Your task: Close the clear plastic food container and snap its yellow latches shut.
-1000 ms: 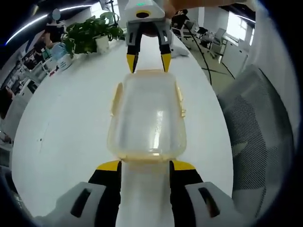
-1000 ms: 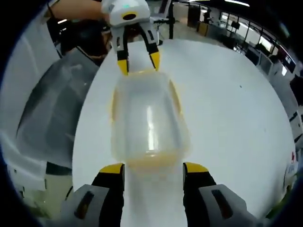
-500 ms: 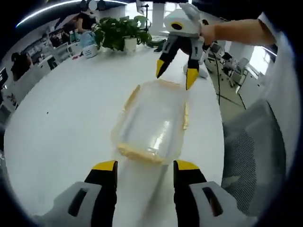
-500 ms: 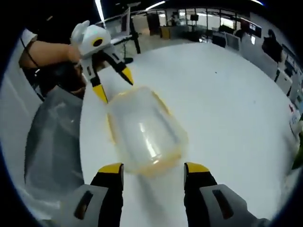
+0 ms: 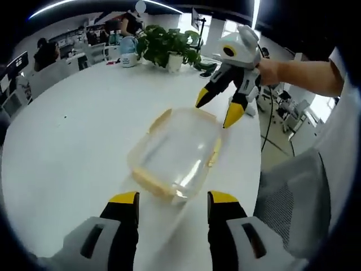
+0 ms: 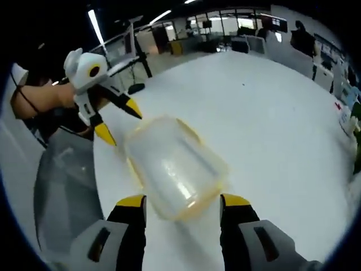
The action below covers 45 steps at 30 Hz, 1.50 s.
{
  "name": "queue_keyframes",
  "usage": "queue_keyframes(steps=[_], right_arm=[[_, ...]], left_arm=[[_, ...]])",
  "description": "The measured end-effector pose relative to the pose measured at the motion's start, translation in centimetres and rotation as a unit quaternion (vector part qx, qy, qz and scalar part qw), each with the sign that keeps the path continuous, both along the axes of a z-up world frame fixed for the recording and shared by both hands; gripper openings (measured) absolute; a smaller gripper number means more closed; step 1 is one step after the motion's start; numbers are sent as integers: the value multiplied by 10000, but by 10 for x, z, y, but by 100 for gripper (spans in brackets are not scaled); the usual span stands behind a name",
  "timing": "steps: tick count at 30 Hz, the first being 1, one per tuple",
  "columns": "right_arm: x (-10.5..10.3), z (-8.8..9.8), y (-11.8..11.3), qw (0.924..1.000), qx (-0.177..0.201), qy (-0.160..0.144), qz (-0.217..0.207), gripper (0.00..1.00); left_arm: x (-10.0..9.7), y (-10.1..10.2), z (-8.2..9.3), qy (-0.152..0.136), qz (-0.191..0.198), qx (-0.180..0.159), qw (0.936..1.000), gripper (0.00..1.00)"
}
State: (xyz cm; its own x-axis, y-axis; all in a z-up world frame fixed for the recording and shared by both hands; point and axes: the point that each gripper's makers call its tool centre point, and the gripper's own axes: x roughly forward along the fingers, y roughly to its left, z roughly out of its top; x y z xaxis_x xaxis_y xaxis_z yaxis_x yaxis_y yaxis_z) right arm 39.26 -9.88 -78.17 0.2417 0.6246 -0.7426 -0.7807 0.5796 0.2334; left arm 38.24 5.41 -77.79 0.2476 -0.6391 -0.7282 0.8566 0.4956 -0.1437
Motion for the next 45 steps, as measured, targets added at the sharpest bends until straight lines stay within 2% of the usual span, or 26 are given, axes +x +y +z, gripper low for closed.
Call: queue_keyframes(steps=[4,7,10,13,15,18,26,29,33,35,36,40,43,45], right_arm=[[5,4,-1,9995,118,36,-293,52],[10,7,-2,9988,114,-19,-467,52],[15,8,0,9975,138,58,-692,51],[18,6,-2,9960,39,117,-883,50],[21,5,-7,9950,-112,68,-986,49],[21,3,-8,9930,-164,176,-1158,49],[21,-3,-12,9854,-224,491,-1617,47],[23,-3,-13,9810,-172,587,-1842,47],[24,-4,-11,9781,-134,691,-1960,48],[23,-6,-11,9761,-147,766,-2030,47],[23,-8,-13,9738,-181,818,-2114,47],[21,-10,-10,9712,-129,964,-2176,47],[22,-12,-7,9647,19,1136,-2375,47],[20,-15,-5,9635,71,1244,-2371,47]], left_arm=[[9,-1,6,227,567,-349,9975,49],[10,-2,3,179,498,-159,9985,49],[17,-6,9,324,881,-456,9945,49],[21,-3,8,253,943,-296,9948,50],[23,-3,6,374,1075,-289,9931,51],[25,-3,7,476,1289,-364,9898,51],[25,-1,-4,828,1839,-186,9793,52],[25,-2,-7,1024,2127,-245,9714,52],[24,-3,-9,1171,2257,-239,9668,53],[24,-4,-11,1303,2397,-291,9616,52],[22,-6,-11,1472,2493,-371,9565,52],[20,-5,-14,1501,2479,-281,9567,51],[21,-4,-17,1634,2604,-359,9509,50],[21,-4,-20,1703,2636,-353,9488,49]])
